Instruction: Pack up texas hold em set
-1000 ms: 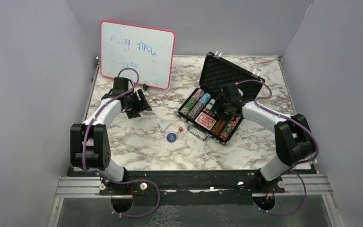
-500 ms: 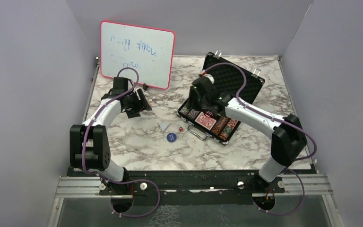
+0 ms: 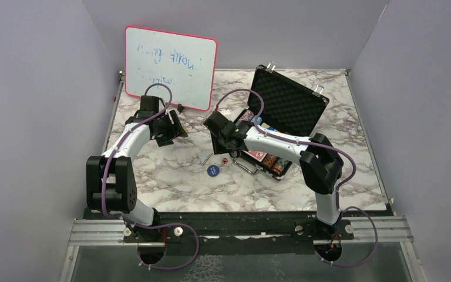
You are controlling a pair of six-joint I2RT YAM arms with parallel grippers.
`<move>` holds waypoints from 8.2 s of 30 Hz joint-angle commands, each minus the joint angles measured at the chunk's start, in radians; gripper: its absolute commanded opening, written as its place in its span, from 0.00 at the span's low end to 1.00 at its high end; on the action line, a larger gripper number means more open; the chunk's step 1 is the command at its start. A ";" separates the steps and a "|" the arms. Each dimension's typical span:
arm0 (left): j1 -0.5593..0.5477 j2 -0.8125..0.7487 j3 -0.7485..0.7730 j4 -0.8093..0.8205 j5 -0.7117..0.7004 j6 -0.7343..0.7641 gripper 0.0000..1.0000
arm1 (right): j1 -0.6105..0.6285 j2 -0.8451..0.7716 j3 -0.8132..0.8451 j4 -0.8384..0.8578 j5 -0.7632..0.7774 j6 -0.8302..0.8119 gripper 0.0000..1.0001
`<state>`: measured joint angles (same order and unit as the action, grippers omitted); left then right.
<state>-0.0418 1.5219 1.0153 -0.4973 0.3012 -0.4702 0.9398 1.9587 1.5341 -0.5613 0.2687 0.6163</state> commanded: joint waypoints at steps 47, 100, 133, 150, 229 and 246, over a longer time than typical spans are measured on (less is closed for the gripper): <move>-0.004 -0.016 -0.001 0.005 -0.005 0.006 0.69 | -0.005 0.046 0.060 -0.136 -0.008 -0.098 0.20; -0.004 -0.006 0.011 0.002 -0.011 0.012 0.69 | -0.384 -0.090 -0.187 -0.192 0.119 0.198 0.30; -0.004 -0.016 0.001 0.002 -0.019 0.016 0.69 | -0.416 -0.167 -0.299 -0.059 0.019 0.211 0.42; -0.004 -0.021 -0.001 0.002 -0.020 0.017 0.69 | -0.493 -0.260 -0.400 0.038 -0.094 0.255 0.50; -0.006 -0.083 -0.027 0.049 -0.005 0.019 0.69 | -0.305 -0.276 -0.218 0.045 -0.064 -0.047 0.53; -0.005 -0.215 0.186 -0.084 -0.238 0.042 0.69 | 0.060 0.153 0.201 -0.046 -0.030 -0.174 0.75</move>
<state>-0.0418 1.3533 1.1629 -0.5442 0.1314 -0.4446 0.9939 2.0602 1.6684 -0.5499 0.2237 0.4751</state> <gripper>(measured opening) 0.689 0.734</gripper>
